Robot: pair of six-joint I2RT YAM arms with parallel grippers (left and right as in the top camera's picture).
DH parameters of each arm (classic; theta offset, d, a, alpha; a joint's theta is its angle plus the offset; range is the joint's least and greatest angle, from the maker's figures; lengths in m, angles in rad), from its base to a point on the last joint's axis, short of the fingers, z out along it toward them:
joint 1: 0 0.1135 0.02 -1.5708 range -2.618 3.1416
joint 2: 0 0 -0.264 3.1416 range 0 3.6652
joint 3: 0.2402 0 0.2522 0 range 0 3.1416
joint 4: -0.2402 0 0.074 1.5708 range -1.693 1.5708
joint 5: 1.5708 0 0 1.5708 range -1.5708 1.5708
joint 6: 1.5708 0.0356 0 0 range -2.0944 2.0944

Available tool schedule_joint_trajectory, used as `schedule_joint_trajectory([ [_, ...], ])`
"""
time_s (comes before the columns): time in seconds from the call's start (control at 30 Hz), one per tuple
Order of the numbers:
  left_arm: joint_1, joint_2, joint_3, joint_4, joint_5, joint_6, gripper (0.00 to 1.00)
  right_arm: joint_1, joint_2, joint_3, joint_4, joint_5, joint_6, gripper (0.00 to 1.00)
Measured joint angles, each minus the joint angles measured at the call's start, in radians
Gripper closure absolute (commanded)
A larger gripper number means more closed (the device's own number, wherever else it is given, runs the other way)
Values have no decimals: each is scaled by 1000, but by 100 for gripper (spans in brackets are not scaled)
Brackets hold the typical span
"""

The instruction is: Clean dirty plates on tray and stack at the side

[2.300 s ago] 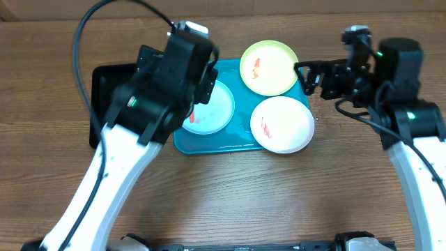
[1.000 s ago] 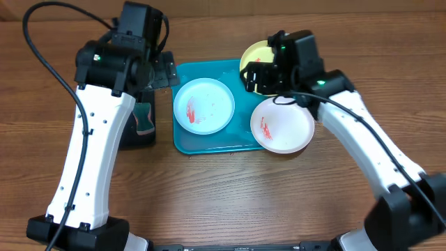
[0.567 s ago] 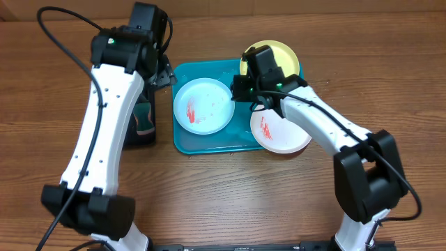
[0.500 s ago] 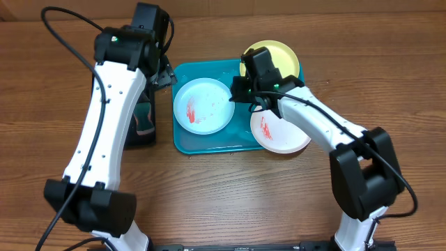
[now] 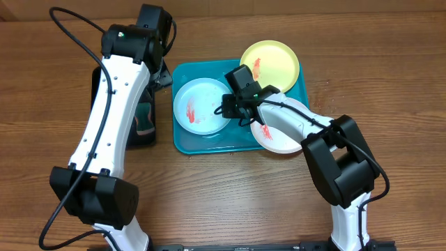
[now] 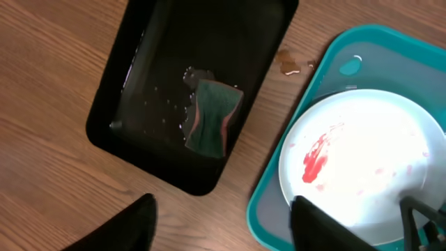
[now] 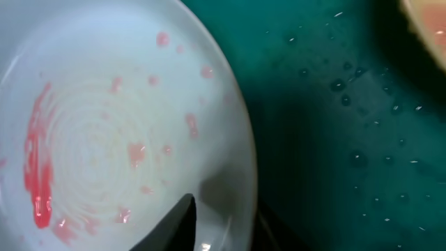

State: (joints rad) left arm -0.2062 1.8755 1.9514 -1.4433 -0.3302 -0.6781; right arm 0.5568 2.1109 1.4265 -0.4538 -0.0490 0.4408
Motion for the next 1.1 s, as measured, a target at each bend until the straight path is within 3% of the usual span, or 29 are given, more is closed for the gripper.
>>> schedule_joint_trajectory([
  [0.07,6,0,0,2,-2,-6,52,-2,0,0,0,7,-2,95],
  [0.3,13,31,0,1,-3,-27,67,-10,0,0,16,12,11,96],
  [0.67,40,122,-85,-46,-36,-80,68,-9,0,-2,16,12,11,96],
  [0.93,90,123,-208,57,48,-44,65,-9,0,-2,17,12,9,96],
  [1.1,105,123,-275,154,82,47,66,-9,0,-2,16,12,0,96],
])
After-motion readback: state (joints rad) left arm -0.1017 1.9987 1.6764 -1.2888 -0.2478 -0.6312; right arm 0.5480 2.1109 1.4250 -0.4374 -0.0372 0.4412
